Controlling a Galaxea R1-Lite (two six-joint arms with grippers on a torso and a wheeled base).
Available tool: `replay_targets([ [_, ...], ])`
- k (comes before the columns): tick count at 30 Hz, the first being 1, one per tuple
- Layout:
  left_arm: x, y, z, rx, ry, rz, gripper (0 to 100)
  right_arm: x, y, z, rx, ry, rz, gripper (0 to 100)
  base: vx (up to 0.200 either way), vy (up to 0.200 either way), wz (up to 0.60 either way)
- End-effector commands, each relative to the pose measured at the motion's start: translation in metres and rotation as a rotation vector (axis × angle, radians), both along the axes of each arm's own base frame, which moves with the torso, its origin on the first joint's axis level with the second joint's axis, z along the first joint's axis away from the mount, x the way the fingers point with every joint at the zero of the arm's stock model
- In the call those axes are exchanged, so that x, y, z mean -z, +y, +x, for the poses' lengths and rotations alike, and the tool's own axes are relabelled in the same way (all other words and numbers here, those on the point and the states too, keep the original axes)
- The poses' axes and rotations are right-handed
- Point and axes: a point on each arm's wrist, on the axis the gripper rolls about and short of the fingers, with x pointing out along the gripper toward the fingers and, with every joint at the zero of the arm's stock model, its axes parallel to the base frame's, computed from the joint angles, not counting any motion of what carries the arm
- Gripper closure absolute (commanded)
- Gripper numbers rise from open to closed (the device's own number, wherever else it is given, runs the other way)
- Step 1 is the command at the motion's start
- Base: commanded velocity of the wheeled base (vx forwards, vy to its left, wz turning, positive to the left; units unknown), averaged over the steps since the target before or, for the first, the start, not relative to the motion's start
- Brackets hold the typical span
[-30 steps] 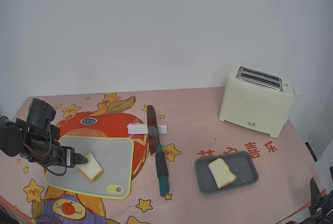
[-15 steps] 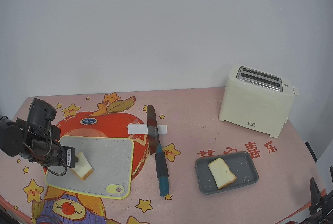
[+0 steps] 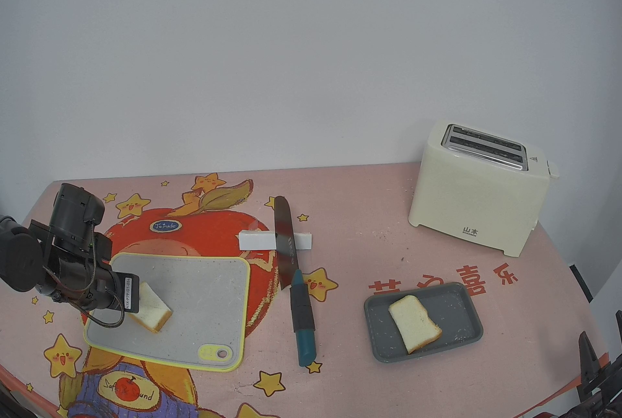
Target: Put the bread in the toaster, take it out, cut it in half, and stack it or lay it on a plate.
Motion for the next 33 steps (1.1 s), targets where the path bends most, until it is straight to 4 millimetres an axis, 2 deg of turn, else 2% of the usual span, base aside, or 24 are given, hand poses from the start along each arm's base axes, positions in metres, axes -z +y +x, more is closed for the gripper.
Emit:
replay_targets([
  [1, -0.006, -0.001, 0.001, -0.002, -0.026, -0.014, 100, 0.005, 0.000, 0.001, 0.000, 0.017, 0.002, 0, 0.000, 0.000, 0.00],
  [6, -0.022, 0.001, -0.006, -0.009, -0.094, -0.044, 100, 0.005, 0.000, 0.001, 0.000, 0.017, 0.002, 0, 0.000, 0.000, 0.00],
  [11, -0.046, 0.003, -0.015, -0.011, -0.196, -0.084, 100, 0.005, 0.000, 0.001, 0.000, 0.017, 0.002, 0, 0.000, 0.000, 0.00],
  [15, -0.052, 0.002, -0.020, -0.009, -0.218, -0.101, 100, 0.005, 0.000, 0.001, 0.000, 0.017, 0.002, 0, 0.000, 0.000, 0.00],
  [18, -0.064, -0.003, -0.034, 0.018, -0.282, -0.152, 100, 0.005, 0.000, 0.001, 0.000, 0.017, 0.002, 0, 0.000, 0.000, 0.00],
  [22, -0.076, 0.002, -0.048, 0.017, -0.354, -0.183, 100, 0.005, 0.000, 0.001, 0.000, 0.017, 0.002, 0, 0.000, 0.000, 0.00],
  [26, -0.074, 0.007, -0.066, 0.024, -0.373, -0.193, 100, 0.005, 0.000, 0.001, 0.000, 0.017, 0.002, 0, 0.000, 0.000, 0.00],
  [33, -0.081, 0.007, -0.074, 0.049, -0.436, -0.216, 100, 0.005, 0.000, 0.001, 0.001, 0.017, 0.002, 0, 0.000, 0.000, 0.00],
])
